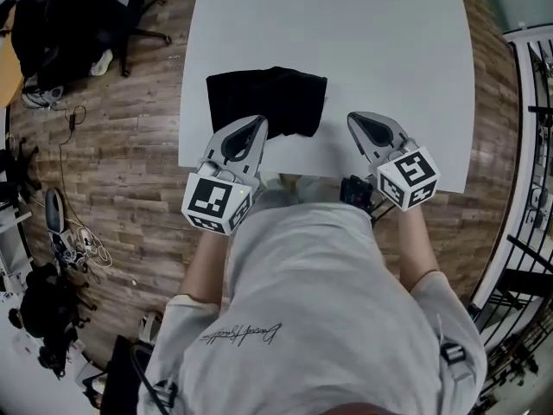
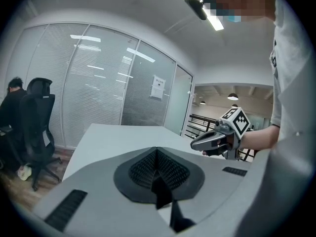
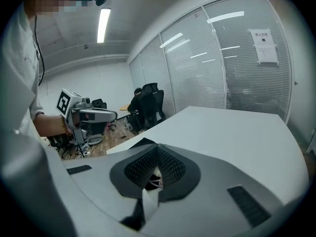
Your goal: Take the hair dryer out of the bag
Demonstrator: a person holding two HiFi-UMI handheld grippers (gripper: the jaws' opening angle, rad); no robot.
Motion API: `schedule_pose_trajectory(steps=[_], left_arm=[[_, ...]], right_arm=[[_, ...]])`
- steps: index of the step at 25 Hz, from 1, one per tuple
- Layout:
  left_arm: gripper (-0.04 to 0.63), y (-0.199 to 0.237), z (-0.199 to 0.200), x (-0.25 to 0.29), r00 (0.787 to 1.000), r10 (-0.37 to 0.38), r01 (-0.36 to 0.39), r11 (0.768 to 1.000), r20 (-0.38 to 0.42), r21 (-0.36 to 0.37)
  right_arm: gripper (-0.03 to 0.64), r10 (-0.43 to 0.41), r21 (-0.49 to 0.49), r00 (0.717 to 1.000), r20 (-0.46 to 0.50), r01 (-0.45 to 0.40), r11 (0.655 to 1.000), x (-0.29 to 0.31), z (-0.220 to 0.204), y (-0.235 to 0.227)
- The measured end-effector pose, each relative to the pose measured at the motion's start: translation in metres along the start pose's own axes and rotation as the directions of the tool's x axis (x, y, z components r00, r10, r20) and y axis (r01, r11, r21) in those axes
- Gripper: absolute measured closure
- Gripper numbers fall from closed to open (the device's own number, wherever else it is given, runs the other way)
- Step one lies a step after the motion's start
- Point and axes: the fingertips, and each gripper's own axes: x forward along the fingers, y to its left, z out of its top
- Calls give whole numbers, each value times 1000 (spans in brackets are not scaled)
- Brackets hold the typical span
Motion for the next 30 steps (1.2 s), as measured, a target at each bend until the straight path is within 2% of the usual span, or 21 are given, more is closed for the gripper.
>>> schedule_pose_trajectory(steps=[5,12,30], left_arm=[[583,6,-11,-4,1000,4,-4,1000,-31,-19],[583,9,-27,-3,998,12,-13,999,-59,-32],[583,26,-58,19,994,39,-43,998,-98,-38]], right_arm=[[592,-6,-19,1000,-28,5,1000,7,-5,-6],[592,35,-69,998,-45,-38,997,20,-25,-9],[592,74,-80,987,-140,-86,993,46,-63,-16]])
